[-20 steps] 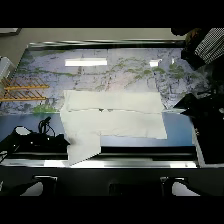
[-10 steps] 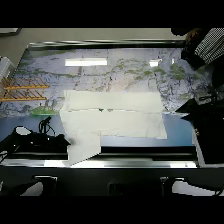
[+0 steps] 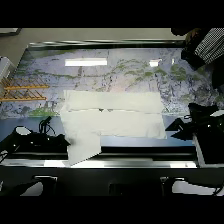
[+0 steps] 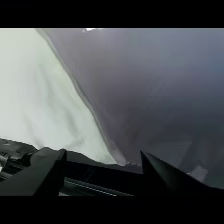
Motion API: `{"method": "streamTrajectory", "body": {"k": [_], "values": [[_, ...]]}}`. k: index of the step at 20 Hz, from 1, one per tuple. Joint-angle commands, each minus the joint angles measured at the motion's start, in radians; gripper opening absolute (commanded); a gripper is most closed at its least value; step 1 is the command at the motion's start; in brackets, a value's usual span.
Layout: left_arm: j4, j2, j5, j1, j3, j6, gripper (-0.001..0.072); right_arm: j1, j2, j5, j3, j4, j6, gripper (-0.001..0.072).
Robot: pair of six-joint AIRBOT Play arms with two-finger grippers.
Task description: Fold the clothes and pants, and hang the long-sleeved shirts on hangers.
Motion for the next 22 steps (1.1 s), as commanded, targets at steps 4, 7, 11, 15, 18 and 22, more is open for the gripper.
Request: {"method": "streamTrajectory", "body": {"k": [4,7,11,15,18,22], "values": [[-0.001,0.001,0.0,0.0,0.024,-0.001,0.0022,0.001,-0.002,-0.051,-0.098,0.102,-0.045,0.0517],[-0.001,0.001,0.0,0.0,0.034,-0.004,0.0022,0.001,-0.002,-0.062,-0.133,0.109,-0.047,0.0467],[-0.001,0.001,0.0,0.0,0.034,-0.004,0.0022,0.002,-0.002,-0.061,-0.168,0.113,-0.061,0.0267],[-0.002,0.003,-0.03,0.0,0.072,-0.034,0.0022,0.002,0.047,-0.029,-0.167,0.116,-0.071,0.0032],[0.0,0.023,-0.122,0.0,0.134,-0.075,0.0021,0.002,0.142,0.017,-0.167,0.107,-0.027,0.0031],[0.003,0.169,-0.206,0.0,0.139,-0.221,0.0021,0.002,0.311,0.116,-0.167,-0.044,0.122,0.003]]}}
